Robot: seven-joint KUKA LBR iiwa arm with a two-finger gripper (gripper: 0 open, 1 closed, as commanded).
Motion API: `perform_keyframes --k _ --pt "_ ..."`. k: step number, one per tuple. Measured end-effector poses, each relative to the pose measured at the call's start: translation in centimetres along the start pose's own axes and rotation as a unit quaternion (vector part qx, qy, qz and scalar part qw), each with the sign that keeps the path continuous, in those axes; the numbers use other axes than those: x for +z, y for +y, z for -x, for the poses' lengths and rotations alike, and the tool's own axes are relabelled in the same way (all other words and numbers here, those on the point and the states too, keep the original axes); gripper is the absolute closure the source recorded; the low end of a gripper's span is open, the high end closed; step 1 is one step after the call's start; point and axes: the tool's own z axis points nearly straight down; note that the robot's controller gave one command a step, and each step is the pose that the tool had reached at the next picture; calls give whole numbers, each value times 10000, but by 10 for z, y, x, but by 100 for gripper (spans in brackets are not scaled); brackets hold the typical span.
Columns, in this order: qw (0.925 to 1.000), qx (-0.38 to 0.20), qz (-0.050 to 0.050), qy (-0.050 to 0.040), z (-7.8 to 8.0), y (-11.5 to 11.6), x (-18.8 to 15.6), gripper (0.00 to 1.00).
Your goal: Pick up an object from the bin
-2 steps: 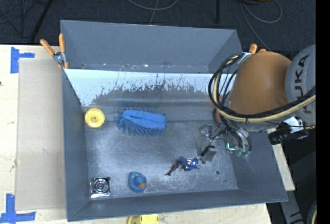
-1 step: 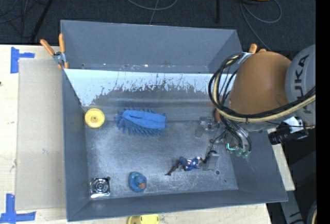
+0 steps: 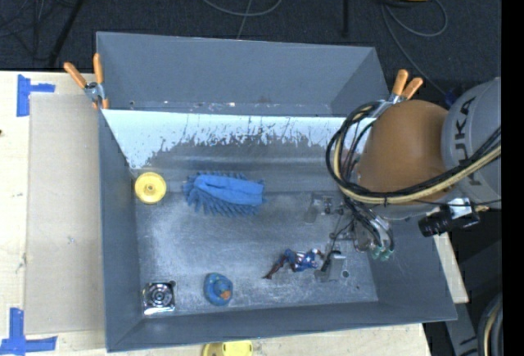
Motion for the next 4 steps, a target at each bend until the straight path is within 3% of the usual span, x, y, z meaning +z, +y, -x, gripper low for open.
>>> perform_keyframes --k 1,2,4 --pt "9998 196 1 20 -7 -3 48 0" --pt "9983 584 -3 41 -29 4 90 100" --pt "9983 578 -3 41 -23 12 81 100"
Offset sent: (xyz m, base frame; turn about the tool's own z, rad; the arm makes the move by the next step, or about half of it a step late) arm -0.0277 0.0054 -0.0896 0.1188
